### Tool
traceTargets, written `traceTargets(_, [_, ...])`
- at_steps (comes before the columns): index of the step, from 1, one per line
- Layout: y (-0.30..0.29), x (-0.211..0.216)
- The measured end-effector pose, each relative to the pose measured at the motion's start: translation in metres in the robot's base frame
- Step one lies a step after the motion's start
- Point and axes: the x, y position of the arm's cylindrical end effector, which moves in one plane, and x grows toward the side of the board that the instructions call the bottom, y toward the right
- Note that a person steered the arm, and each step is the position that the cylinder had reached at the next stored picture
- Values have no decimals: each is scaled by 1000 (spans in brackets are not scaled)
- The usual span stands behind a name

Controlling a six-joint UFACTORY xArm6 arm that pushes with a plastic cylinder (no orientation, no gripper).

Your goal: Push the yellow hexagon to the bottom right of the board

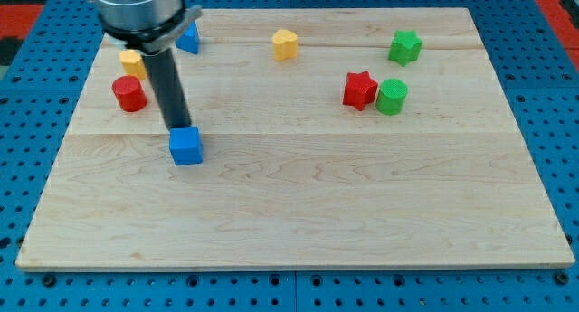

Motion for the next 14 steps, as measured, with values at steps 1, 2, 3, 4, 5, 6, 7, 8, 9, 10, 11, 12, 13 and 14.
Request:
traceTargets(1, [-58,0])
traceTargets(2, [-125,-13])
traceTargets(3, [-129,-92])
traceTargets(4, [-114,-143])
traceTargets(5, [-35,-125])
traceTargets(6, [25,-84])
traceTargets(7, [43,-78])
traceTargets(8, [42,-96])
traceTargets(9, [16,-106])
traceTargets(10, [-25,-97])
traceTargets(11, [-49,-97])
traceTargets(12, [-56,-88])
traceTargets(13, [-59,-85])
traceTargets(14, [-10,-81])
